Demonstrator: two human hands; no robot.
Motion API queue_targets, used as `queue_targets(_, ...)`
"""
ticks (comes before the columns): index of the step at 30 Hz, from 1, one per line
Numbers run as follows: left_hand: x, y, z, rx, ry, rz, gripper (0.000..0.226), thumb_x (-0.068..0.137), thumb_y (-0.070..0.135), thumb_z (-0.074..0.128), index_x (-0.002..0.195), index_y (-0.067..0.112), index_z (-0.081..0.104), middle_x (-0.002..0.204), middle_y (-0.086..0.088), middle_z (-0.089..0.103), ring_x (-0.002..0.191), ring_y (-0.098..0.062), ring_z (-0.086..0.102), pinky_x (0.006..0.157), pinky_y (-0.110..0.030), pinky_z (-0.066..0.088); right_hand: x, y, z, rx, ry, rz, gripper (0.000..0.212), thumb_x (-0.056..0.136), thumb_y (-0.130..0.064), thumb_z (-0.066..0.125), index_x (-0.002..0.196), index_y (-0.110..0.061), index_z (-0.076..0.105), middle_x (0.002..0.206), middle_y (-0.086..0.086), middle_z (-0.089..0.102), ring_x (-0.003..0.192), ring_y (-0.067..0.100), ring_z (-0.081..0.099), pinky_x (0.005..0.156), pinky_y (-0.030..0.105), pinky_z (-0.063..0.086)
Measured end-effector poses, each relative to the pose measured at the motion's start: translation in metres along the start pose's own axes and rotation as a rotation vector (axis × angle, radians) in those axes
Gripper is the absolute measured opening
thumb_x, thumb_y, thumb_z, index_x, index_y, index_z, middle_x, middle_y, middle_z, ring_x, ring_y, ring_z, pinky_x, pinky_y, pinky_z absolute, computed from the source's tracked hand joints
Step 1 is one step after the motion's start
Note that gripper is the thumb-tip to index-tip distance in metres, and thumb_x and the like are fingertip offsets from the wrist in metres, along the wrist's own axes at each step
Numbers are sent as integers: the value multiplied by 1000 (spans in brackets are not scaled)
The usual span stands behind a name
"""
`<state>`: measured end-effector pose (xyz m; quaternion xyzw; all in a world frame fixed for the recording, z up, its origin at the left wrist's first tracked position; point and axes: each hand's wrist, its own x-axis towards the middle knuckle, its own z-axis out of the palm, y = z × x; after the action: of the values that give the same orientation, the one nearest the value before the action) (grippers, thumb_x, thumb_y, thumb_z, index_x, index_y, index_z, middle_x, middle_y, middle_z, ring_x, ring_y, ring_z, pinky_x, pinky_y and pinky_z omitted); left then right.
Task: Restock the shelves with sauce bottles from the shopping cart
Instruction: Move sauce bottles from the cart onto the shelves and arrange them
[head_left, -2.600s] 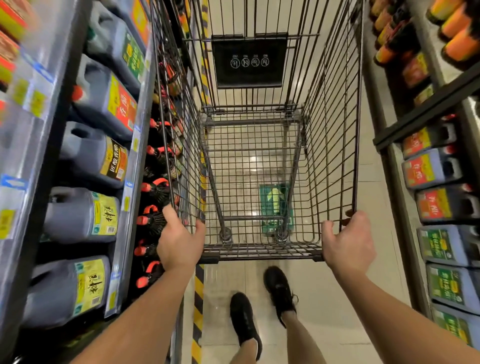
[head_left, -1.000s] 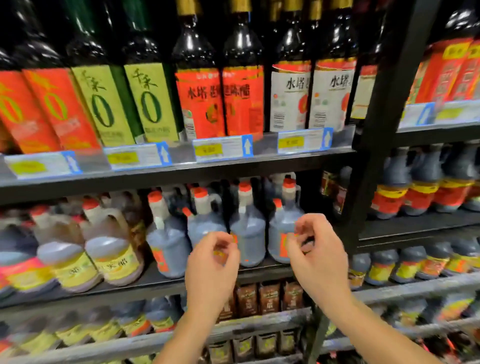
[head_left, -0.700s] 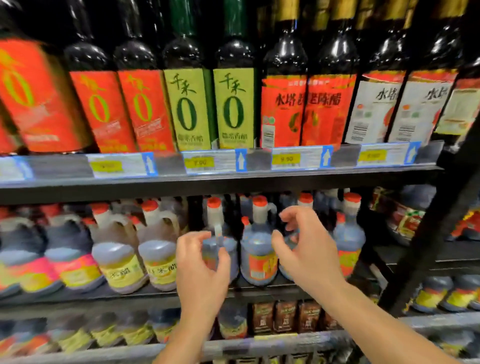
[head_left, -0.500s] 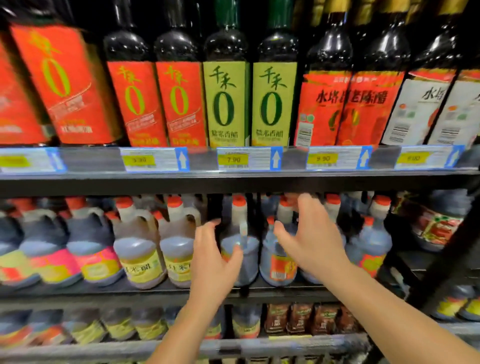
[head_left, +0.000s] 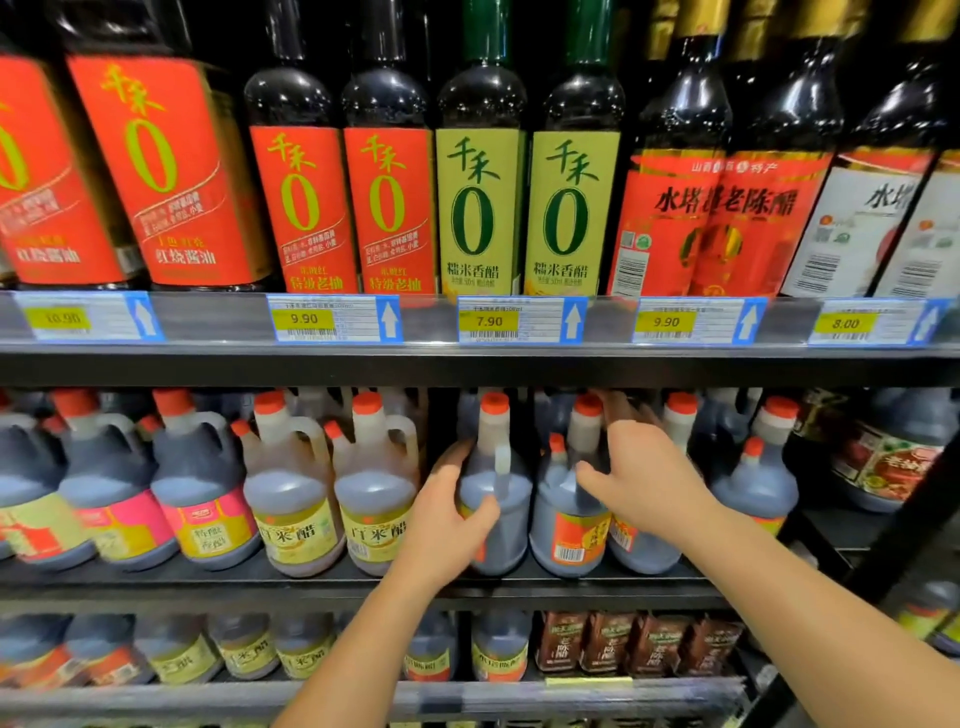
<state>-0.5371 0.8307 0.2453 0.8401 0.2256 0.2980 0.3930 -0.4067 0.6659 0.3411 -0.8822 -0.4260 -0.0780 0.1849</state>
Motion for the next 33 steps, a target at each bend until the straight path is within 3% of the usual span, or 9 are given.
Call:
queue_targets(2, -1, -2, 1, 5, 0, 19, 66, 91, 30, 61, 150, 25, 29, 137, 18, 38, 109, 27, 31, 84, 7, 24, 0, 1, -1, -6, 6, -14, 28, 87, -27, 61, 73, -11, 44, 61, -3, 37, 70, 22, 46, 94, 39, 40)
queue_targets(4, -3, -3, 3, 10, 21, 34, 65, 93, 30, 60, 149, 24, 30, 135, 19, 38, 107, 30, 32, 81, 10, 23, 0, 2, 1, 1, 6, -25, 24, 88, -23, 60, 100, -4, 52, 75, 5, 53, 94, 29, 52, 100, 38, 39)
queue_targets(7, -7, -2, 8, 21, 66, 50, 60, 93, 30, 59, 146, 30, 31, 131, 20, 39, 110, 24, 33, 83, 8, 24, 4, 4, 4, 2, -29, 0, 60, 89, -21, 58, 139, 0, 33, 111, 17, 60, 122, 34, 44, 101, 37, 41)
queue_targets(9, -10, -2, 13, 35, 96, 59, 44, 93, 30, 59, 129, 42, 36, 118, 17, 44, 104, 26, 37, 81, 5, 30, 5, 4, 5, -17, -47, -4, 55, 91, -22, 56, 137, 1, 36, 114, 16, 59, 122, 34, 47, 101, 37, 41)
queue_targets(11, -13, -2, 16, 59, 120, 43, 27, 92, 34, 58, 113, 32, 41, 107, 9, 46, 97, 17, 43, 77, -1, 35, 7, 5, 7, -31, -54, -5, 48, 91, -23, 55, 131, 1, 42, 108, 16, 61, 109, 32, 54, 95, 37, 45)
queue_targets(14, -16, -1, 21, 85, 180, 57, 25, 91, 36, 57, 106, 20, 45, 96, 9, 43, 93, 1, 47, 74, -13, 36, 7, 6, 9, -40, -22, -23, 52, 91, -24, 55, 133, -1, 38, 102, 13, 59, 101, 33, 56, 83, 36, 48)
queue_targets(19, -19, 6, 26, 103, 264, 86, 47, 88, 47, 54, 126, 22, 45, 110, 12, 42, 111, -7, 45, 93, -21, 37, 8, 7, 16, -121, 16, -29, 45, 93, -32, 55, 124, 0, 46, 112, 14, 56, 105, 34, 55, 77, 31, 39)
queue_targets(29, -26, 15, 47, 276, 419, -6, 63, 86, 47, 62, 131, 9, 41, 121, -3, 38, 114, -20, 37, 91, -28, 32, 7, 6, 24, -238, 102, -61, 50, 93, -39, 55, 126, -2, 48, 126, 13, 51, 108, 35, 55, 93, 40, 41)
queue_targets(33, -25, 18, 52, 311, 473, -21, 64, 84, 48, 65, 129, 7, 44, 121, -8, 40, 111, -25, 39, 89, -30, 34, 2, 2, 23, -298, 131, -79, 40, 91, -41, 59, 109, -5, 56, 103, 9, 61, 90, 29, 63, 75, 36, 43)
